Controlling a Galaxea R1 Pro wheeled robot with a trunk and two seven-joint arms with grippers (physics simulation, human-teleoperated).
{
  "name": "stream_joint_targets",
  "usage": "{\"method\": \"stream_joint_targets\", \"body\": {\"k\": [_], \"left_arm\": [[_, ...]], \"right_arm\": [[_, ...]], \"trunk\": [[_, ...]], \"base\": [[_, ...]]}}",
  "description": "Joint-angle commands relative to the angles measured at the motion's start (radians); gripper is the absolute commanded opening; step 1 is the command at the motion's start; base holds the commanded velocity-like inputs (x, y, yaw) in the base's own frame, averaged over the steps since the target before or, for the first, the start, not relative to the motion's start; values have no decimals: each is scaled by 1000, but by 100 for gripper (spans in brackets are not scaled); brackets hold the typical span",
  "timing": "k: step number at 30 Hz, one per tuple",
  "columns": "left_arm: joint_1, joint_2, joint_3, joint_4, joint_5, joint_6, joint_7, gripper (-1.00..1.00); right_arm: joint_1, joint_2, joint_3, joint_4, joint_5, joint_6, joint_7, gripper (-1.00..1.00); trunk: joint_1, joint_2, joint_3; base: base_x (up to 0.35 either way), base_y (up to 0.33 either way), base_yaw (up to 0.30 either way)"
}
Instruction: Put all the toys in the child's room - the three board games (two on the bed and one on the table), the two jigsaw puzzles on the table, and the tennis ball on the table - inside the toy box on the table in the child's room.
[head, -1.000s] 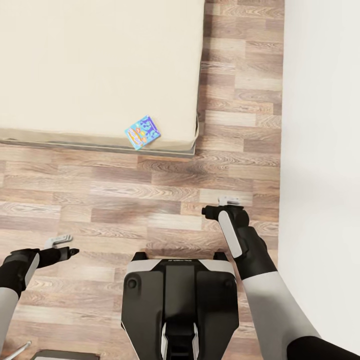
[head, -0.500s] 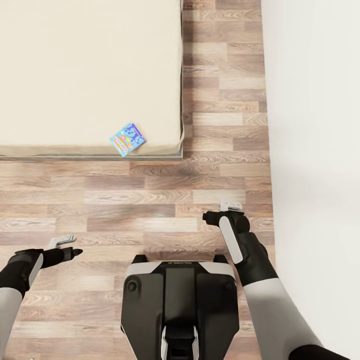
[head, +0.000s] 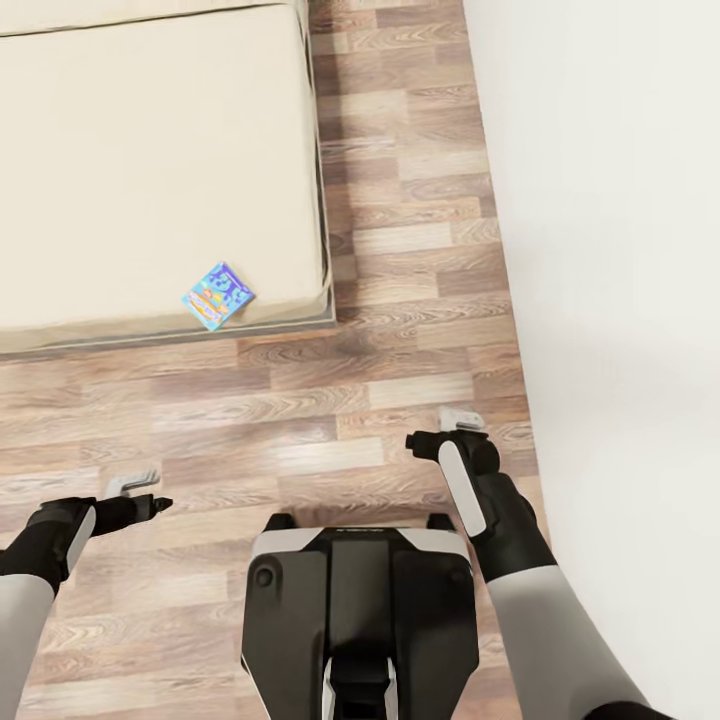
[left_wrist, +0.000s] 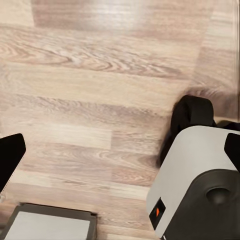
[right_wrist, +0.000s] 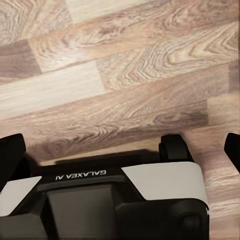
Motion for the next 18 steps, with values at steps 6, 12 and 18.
{"method": "stream_joint_targets", "body": {"k": [6, 12, 18], "left_arm": [[0, -1, -10, -2, -11, 10, -10, 100], [0, -1, -19, -1, -12, 14, -11, 100], [0, -1, -19, -1, -12, 16, -12, 100]], "right_arm": [[19, 0, 6, 2, -11, -6, -10, 100], [24, 0, 17, 4, -10, -47, -9, 100], [25, 0, 32, 8, -9, -61, -8, 100]], "trunk": [[1, -2, 6], [1, -2, 13], [1, -2, 20]], "base": [[0, 0, -169], [0, 0, -44], [0, 0, 22]]}}
